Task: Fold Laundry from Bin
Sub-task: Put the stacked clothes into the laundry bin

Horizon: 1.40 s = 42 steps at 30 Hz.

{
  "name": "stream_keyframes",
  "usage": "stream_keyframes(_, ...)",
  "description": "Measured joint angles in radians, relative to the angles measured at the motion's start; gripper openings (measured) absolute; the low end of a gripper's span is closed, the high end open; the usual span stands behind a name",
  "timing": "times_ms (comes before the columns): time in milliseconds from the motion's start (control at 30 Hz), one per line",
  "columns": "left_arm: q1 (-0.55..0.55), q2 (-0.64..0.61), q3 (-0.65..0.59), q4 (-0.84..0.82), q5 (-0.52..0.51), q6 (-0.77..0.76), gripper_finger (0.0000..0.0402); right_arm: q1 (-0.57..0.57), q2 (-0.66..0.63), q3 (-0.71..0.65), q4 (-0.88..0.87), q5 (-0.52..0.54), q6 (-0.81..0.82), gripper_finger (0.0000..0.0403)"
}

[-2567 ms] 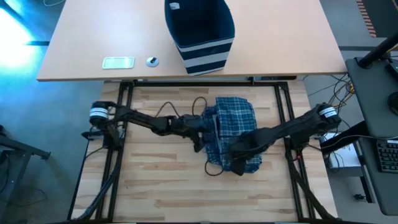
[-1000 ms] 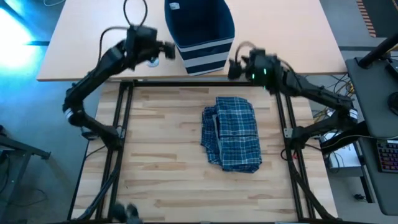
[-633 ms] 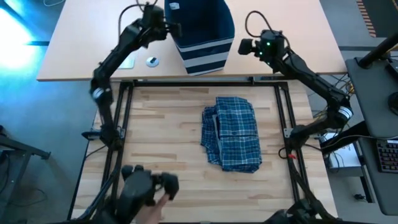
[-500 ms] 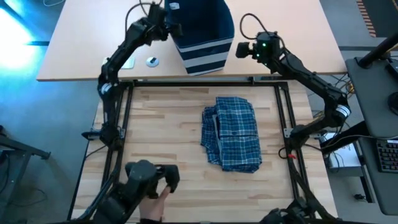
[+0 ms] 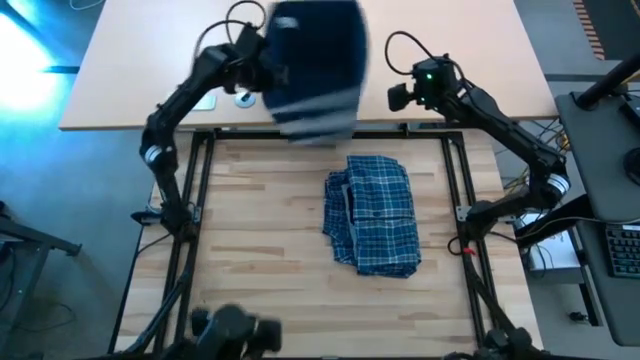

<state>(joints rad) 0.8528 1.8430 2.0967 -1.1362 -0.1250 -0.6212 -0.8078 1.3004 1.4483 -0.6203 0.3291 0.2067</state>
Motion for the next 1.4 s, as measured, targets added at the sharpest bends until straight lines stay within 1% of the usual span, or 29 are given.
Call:
stream_keyframes(67, -0.031, -0.047, 0.029, -0.122, -0.022, 0.018, 0.0019, 0.000, -0.016, 0.000, -0.025, -0.005, -0.029, 0.0290)
stream_keyframes(100, -0.050, -0.070, 0.042, -0.208, -0.043, 0.025, 0.0017, 0.000, -0.021, 0.000, -0.035, -0.018, -0.044, 0.0290)
stream_keyframes(167, -0.101, -0.113, 0.050, -0.366, -0.090, 0.010, 0.0009, 0.000, -0.030, 0.000, -0.038, -0.065, -0.063, 0.0290)
stream_keyframes(233, -0.162, -0.153, 0.042, -0.469, -0.129, -0.040, 0.0004, 0.000, -0.036, 0.000, -0.031, -0.126, -0.075, 0.0290)
stream_keyframes(300, -0.231, -0.217, -0.015, -0.468, -0.142, -0.100, 0.0006, 0.000, -0.043, 0.000, -0.018, -0.179, -0.084, 0.0290)
stream_keyframes(400, -0.338, -0.318, -0.142, -0.433, -0.155, -0.303, 0.0006, 0.000, -0.055, 0.000, -0.007, -0.235, -0.087, 0.0290)
stream_keyframes(533, -0.485, -0.453, -0.388, -0.405, -0.232, -0.550, 0.0005, 0.003, -0.076, 0.000, -0.025, -0.303, -0.087, 0.0290)
stream_keyframes(567, -0.531, -0.485, -0.445, -0.409, -0.274, -0.602, 0.0005, 0.003, -0.084, 0.000, -0.031, -0.321, -0.087, 0.0290)
stream_keyframes(667, -0.696, -0.574, -0.590, -0.379, -0.479, -0.753, 0.0005, 0.005, -0.110, 0.000, -0.051, -0.341, -0.089, 0.0290)
stream_keyframes(767, -0.871, -0.622, -0.713, -0.289, -0.715, -0.798, 0.0006, 0.005, -0.123, 0.000, -0.058, -0.341, -0.105, 0.0290)
stream_keyframes(833, -0.957, -0.636, -0.777, -0.225, -0.832, -0.824, 0.0006, 0.005, -0.128, 0.000, -0.058, -0.340, -0.105, 0.0290)
stream_keyframes(867, -0.986, -0.643, -0.801, -0.197, -0.869, -0.850, 0.0006, 0.005, -0.131, 0.000, -0.057, -0.341, -0.097, 0.0290)
stream_keyframes(933, -1.010, -0.651, -0.837, -0.168, -0.904, -0.906, 0.0006, 0.005, -0.135, 0.000, -0.061, -0.345, -0.079, 0.0290)
stream_keyframes(1067, -1.007, -0.651, -0.880, -0.126, -0.922, -0.901, 0.0006, 0.005, -0.141, 0.000, -0.090, -0.391, -0.013, 0.0290)
stream_keyframes(1133, -0.979, -0.652, -0.875, -0.110, -0.932, -0.893, 0.0006, 0.007, -0.148, 0.000, -0.107, -0.415, 0.020, 0.0290)
stream_keyframes(1200, -0.925, -0.651, -0.856, -0.122, -0.910, -0.887, 0.0006, 0.021, -0.159, 0.000, -0.135, -0.441, 0.032, 0.0290)
stream_keyframes(1267, -0.847, -0.656, -0.820, -0.120, -0.845, -0.849, 0.0006, 0.041, -0.171, 0.000, -0.169, -0.451, 0.028, 0.0290)
stream_keyframes(1333, -0.762, -0.659, -0.789, -0.122, -0.737, -0.804, 0.0006, 0.061, -0.179, 0.000, -0.218, -0.456, 0.038, 0.0290)
stream_keyframes(1400, -0.690, -0.655, -0.766, -0.158, -0.609, -0.773, 0.0006, 0.080, -0.184, 0.000, -0.285, -0.455, 0.068, 0.0290)
